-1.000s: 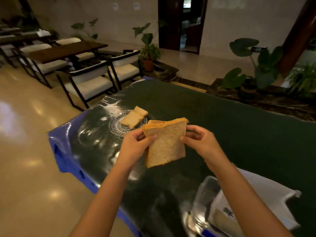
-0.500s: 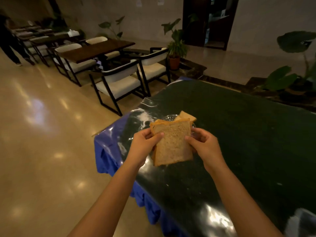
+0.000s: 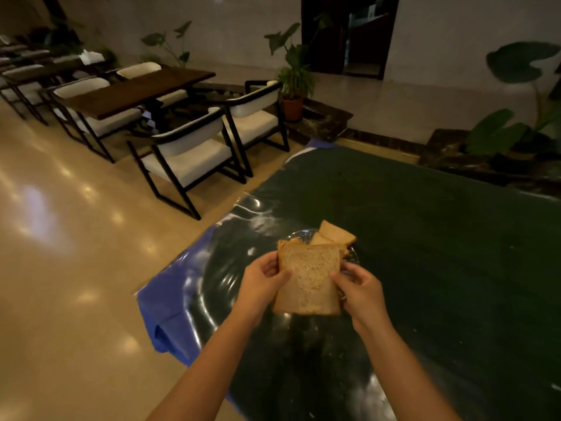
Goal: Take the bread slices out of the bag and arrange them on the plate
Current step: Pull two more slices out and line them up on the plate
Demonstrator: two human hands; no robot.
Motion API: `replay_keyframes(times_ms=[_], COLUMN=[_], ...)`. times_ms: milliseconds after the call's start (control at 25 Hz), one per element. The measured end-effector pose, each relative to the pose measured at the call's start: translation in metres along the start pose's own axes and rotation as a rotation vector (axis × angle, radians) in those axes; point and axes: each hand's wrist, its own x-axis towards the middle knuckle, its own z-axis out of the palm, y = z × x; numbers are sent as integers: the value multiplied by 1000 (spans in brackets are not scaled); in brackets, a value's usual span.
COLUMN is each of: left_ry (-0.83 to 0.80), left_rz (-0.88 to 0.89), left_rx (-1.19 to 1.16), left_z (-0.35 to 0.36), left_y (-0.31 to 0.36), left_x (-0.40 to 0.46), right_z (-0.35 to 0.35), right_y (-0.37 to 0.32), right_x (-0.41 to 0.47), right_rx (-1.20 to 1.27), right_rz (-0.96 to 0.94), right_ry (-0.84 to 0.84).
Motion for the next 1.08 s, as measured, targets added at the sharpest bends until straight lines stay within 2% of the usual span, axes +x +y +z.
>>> replay_keyframes(times_ms=[280, 360, 520, 840, 1080], left_ry=[-236, -330, -419, -501, -470], left_rz=[-95, -103, -106, -127, -93], left_rx=[180, 208, 214, 251, 344], left_z=[-2, -3, -4, 8, 12], left_y=[-48, -61, -80, -106, -119], left_x=[88, 114, 150, 188, 195], right_z=[26, 35, 51, 54, 54], right_y=[47, 58, 76, 87, 91], right_x=[61, 75, 99, 135, 144], right_rx=[25, 34, 45, -126, -377], right_rz=[68, 76, 102, 148, 166], right_ry=[274, 369, 476, 591, 603])
